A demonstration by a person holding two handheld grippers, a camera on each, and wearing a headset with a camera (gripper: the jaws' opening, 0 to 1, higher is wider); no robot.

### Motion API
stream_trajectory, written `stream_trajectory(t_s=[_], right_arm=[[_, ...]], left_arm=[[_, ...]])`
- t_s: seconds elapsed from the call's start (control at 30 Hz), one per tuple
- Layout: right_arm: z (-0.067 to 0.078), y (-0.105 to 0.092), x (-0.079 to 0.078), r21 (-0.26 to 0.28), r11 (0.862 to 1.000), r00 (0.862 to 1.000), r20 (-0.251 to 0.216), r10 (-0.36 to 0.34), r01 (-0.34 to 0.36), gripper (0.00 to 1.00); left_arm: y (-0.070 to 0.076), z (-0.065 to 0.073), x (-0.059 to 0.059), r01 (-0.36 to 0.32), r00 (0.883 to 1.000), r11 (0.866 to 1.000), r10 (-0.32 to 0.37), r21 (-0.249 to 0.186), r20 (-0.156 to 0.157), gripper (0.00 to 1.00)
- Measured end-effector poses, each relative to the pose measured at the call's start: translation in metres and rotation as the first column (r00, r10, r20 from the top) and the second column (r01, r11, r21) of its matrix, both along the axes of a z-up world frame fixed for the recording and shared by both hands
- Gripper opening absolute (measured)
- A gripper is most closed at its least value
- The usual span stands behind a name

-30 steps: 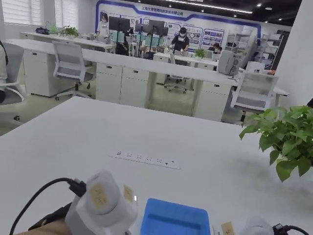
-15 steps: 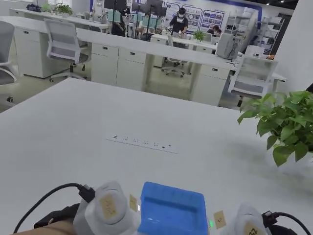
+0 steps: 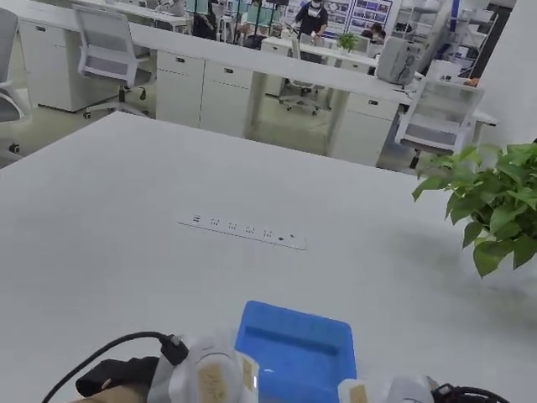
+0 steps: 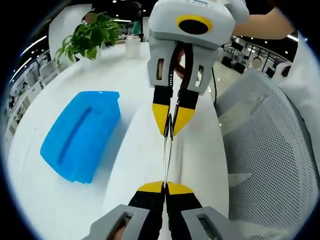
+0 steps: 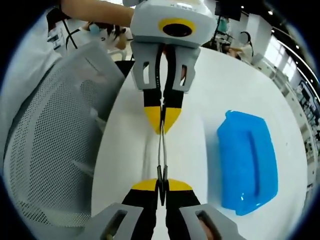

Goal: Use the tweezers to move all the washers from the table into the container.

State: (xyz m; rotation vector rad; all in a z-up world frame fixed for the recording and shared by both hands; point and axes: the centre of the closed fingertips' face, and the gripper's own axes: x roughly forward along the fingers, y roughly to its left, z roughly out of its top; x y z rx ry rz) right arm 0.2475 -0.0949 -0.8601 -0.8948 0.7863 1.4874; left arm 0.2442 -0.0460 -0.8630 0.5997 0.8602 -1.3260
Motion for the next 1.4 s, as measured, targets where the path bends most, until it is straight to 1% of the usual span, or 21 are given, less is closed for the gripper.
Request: stream_trajectory(t_s=[0.07,0.13,0.27,0.3,0.4,0.43,0.53,0.63,0.7,0.73,0.8,0.87,0.9,1.03,1.1,1.13,1.2,1.27,1.33,1.37,1.4], right_arm=[[-0.004,-0.001,0.002,-0.004,1.0,1.0,0.022,-0.017,0.017,0.01],[-0.009,-0.004,0.004,-0.034,0.998,0.998,0.034,-0.045,0.046,0.02],[-0.015,-0.006,0.006,-0.065,0.996,0.997,0.044,-0.06,0.062,0.02],[-0.017,-0.009,0.006,-0.09,0.991,0.995,0.038,-0.094,0.097,0.02],[-0.018,-0.01,0.004,-0.095,0.991,0.994,0.058,-0.09,0.095,0.03],[-0.02,-0.011,0.005,-0.096,0.989,0.992,0.071,-0.104,0.11,0.04],[-0.021,-0.013,0.005,-0.093,0.982,0.985,0.059,-0.16,0.165,0.05],[-0.019,-0.014,0.01,-0.051,0.962,0.963,0.037,-0.267,0.268,0.07],[-0.017,-0.015,0.012,-0.028,0.952,0.952,0.029,-0.303,0.304,0.08],[-0.015,-0.016,0.013,-0.016,0.942,0.942,0.024,-0.335,0.336,0.08],[-0.01,-0.017,0.014,0.016,0.929,0.929,0.03,-0.369,0.369,0.09],[-0.007,-0.019,0.012,0.034,0.922,0.922,0.031,-0.386,0.385,0.1],[-0.006,-0.021,0.011,0.037,0.913,0.913,0.03,-0.407,0.406,0.1],[-0.004,-0.025,0.007,0.063,0.888,0.889,0.027,-0.457,0.455,0.1],[-0.001,-0.025,0.006,0.076,0.877,0.879,0.018,-0.476,0.474,0.09],[0.003,-0.024,0.005,0.098,0.859,0.863,0.004,-0.505,0.502,0.1],[0.008,-0.026,0.003,0.108,0.85,0.856,-0.006,-0.517,0.515,0.11],[0.014,-0.026,0.002,0.126,0.842,0.848,0.004,-0.53,0.525,0.11],[0.023,-0.027,0.001,0.151,0.82,0.83,-0.005,-0.557,0.551,0.13],[0.028,-0.028,0.0,0.168,0.799,0.812,-0.017,-0.584,0.578,0.13],[0.031,-0.03,0.0,0.179,0.786,0.802,-0.022,-0.598,0.591,0.14]], left_arm=[[0.001,-0.004,0.004,-0.003,0.999,0.999,0.001,0.037,0.034,0.0],[-0.002,-0.008,0.004,-0.005,1.0,0.999,0.004,0.042,0.028,0.0],[-0.004,-0.014,0.005,-0.006,0.999,0.997,0.003,0.076,0.04,0.0],[-0.005,-0.015,0.005,-0.005,0.999,0.996,0.001,0.085,0.037,0.0],[-0.006,-0.016,0.006,0.0,0.999,0.995,-0.004,0.1,0.041,0.0],[-0.006,-0.017,0.006,0.001,0.999,0.995,-0.005,0.103,0.044,0.0],[-0.006,-0.018,0.005,0.013,0.998,0.994,-0.019,0.109,0.055,0.0],[-0.006,-0.018,0.006,0.009,0.999,0.993,-0.014,0.118,0.047,0.0],[-0.006,-0.018,0.006,0.009,0.999,0.992,-0.014,0.123,0.04,0.0],[-0.006,-0.018,0.006,0.011,0.999,0.992,-0.016,0.127,0.038,0.0],[-0.006,-0.018,0.006,0.009,0.999,0.991,-0.014,0.135,0.034,0.0],[-0.006,-0.018,0.007,-0.001,1.0,0.99,-0.003,0.142,0.025,0.0],[-0.006,-0.018,0.006,0.002,1.0,0.989,-0.006,0.146,0.027,0.0],[-0.007,-0.018,0.005,0.022,0.998,0.982,-0.033,0.186,0.052,0.0],[-0.005,-0.018,0.004,0.023,0.998,0.978,-0.033,0.207,0.045,0.0],[-0.006,-0.018,0.005,0.023,0.998,0.977,-0.034,0.211,0.05,0.0],[-0.006,-0.018,0.005,0.03,0.998,0.974,-0.043,0.223,0.054,0.0],[-0.006,-0.018,0.005,0.045,0.996,0.97,-0.061,0.238,0.061,0.0],[-0.007,-0.018,0.006,0.049,0.996,0.966,-0.067,0.253,0.062,0.0],[-0.007,-0.018,0.006,0.047,0.996,0.964,-0.065,0.261,0.06,0.0],[-0.007,-0.018,0.006,0.05,0.996,0.963,-0.067,0.265,0.058,0.0]])
